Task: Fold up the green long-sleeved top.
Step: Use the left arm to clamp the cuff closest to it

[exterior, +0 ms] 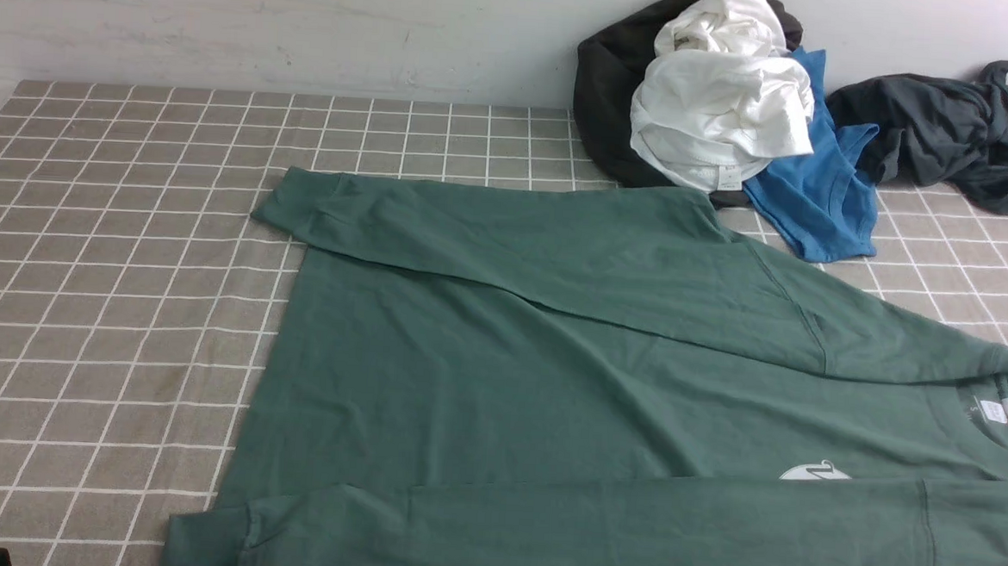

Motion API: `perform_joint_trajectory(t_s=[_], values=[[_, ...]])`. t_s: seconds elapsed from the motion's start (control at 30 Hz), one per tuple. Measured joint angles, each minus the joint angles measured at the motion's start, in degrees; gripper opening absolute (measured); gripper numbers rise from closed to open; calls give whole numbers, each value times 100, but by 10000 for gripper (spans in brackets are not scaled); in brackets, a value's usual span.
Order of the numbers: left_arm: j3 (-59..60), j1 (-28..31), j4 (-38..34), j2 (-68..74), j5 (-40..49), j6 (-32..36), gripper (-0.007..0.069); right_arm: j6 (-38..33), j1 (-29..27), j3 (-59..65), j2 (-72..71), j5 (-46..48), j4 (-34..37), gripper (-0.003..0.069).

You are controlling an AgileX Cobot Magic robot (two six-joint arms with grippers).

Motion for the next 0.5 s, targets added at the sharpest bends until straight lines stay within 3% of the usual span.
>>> perform_joint_trajectory(t_s=[0.5], values=[[0,0,290,0,6,206,-8,0,0,0,0,0,0,-14]])
